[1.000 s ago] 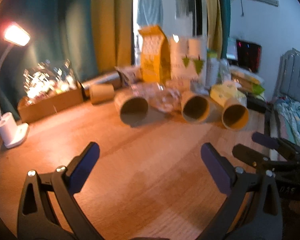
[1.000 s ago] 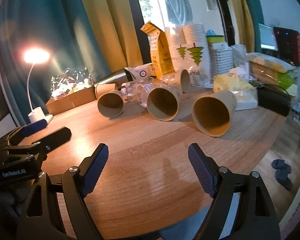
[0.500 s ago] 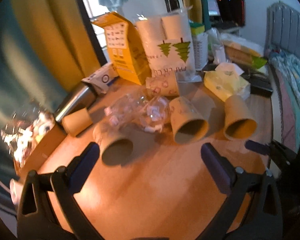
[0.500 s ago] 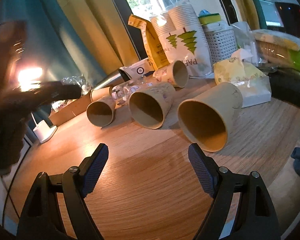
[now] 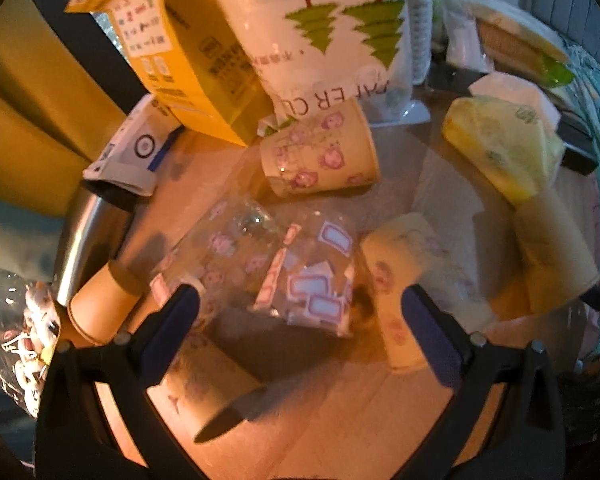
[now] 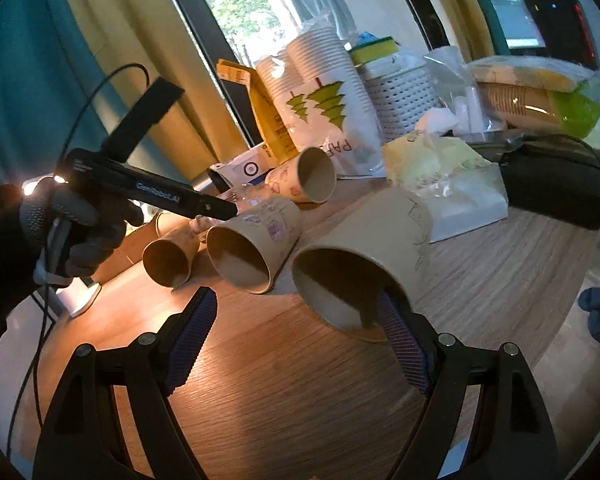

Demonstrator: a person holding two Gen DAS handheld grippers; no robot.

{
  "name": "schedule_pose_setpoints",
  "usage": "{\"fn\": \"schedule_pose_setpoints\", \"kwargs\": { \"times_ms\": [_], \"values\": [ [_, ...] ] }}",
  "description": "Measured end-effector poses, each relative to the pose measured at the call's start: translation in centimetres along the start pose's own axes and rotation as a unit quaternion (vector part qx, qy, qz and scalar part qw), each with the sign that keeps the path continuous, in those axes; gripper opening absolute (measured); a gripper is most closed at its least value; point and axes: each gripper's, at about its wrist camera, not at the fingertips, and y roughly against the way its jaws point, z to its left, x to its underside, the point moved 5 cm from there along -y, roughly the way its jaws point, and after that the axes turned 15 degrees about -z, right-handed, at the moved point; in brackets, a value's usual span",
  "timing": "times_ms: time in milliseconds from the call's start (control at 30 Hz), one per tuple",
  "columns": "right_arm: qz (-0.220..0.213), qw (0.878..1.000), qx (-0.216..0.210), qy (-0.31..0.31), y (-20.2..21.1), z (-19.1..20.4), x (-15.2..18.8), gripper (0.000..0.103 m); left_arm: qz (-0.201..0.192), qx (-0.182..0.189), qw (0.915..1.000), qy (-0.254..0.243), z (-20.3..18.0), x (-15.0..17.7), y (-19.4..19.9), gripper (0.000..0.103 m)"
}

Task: Flip cup upside down
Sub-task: 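Move the left gripper down toward the clear plastic cup lying on its side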

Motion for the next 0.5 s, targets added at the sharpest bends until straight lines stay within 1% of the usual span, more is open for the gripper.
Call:
{"fn": "schedule_pose_setpoints", "kwargs": {
  "times_ms": [200,233,267,300,500],
  "values": [
    [-0.001,1.000,-0.011,0.005,-0.2,0.2,0.0,0.085,0.034,0.006,0.9994,0.005,0.7,-0.1,-2.6,0.101],
    [0.001,1.000,-0.014,0.005,-0.3,0.3,0.0,0.085,0.039,0.007,0.9992,0.007,0.8,0.0,-2.9,0.098],
    [0.001,1.000,-0.017,0.005,-0.3,0.3,0.0,0.085,0.043,0.009,0.9990,0.010,0.8,0.1,-3.1,0.090],
    [0.001,1.000,-0.019,0.006,-0.3,0.3,0.0,0.085,0.049,0.011,0.9987,0.011,0.8,0.3,-3.3,0.087],
    [0.000,1.000,-0.021,0.006,-0.2,0.4,0.0,0.085,0.056,0.024,0.9980,0.018,0.6,0.4,-4.0,0.087]
  ]
}}
